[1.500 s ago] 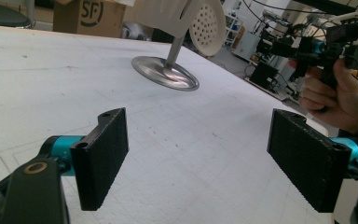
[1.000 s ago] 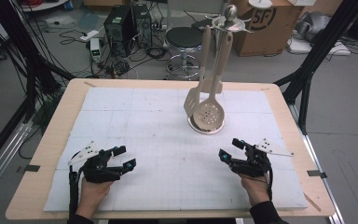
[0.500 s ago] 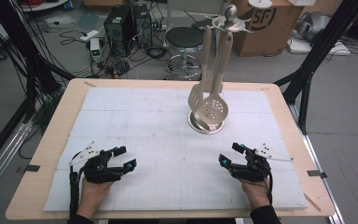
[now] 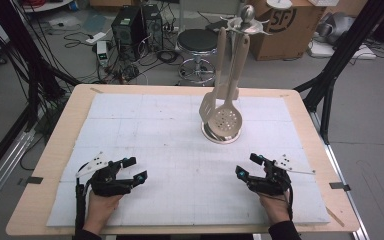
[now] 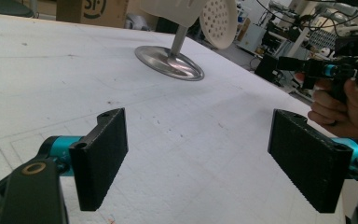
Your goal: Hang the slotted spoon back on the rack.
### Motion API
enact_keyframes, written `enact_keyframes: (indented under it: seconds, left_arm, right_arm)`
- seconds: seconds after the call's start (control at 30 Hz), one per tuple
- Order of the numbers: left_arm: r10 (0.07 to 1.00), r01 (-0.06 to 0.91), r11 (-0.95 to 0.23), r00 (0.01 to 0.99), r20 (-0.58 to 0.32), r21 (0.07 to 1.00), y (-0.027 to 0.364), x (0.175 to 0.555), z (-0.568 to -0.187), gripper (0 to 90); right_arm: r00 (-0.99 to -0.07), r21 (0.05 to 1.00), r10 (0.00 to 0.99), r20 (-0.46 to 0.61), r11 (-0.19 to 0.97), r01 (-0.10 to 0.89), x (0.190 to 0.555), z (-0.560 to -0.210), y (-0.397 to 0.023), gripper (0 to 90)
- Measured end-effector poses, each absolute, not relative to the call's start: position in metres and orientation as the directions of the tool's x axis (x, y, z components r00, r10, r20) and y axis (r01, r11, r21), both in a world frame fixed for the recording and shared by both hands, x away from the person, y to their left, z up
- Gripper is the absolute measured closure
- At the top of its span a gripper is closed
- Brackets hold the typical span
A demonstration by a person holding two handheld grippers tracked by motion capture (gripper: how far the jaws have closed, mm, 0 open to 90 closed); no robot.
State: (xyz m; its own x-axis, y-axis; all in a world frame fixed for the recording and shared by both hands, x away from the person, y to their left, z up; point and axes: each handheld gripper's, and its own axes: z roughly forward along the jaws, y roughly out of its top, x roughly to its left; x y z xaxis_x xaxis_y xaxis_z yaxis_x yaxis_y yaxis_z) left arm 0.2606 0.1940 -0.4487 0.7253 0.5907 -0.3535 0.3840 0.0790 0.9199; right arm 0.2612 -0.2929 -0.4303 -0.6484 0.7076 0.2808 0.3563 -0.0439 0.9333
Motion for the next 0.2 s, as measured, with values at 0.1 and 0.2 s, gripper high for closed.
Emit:
enact_keyframes:
  seconds: [0.1,0.2]
  left_arm:
    - [0.592,0.392,0.084,0.72,-0.362,0.916,0.1943,0.2607,-0.4488,18.5]
    - [0.601,0.391,0.087,0.713,-0.361,0.916,0.1942,0.2611,-0.4486,14.1]
  right_arm:
    - [-0.648,0.934,0.708,0.281,-0.046,0.354,0.2613,-0.4299,-0.293,15.6]
    - [-0.648,0.935,0.709,0.278,-0.045,0.352,0.2614,-0.4298,-0.2929,15.4]
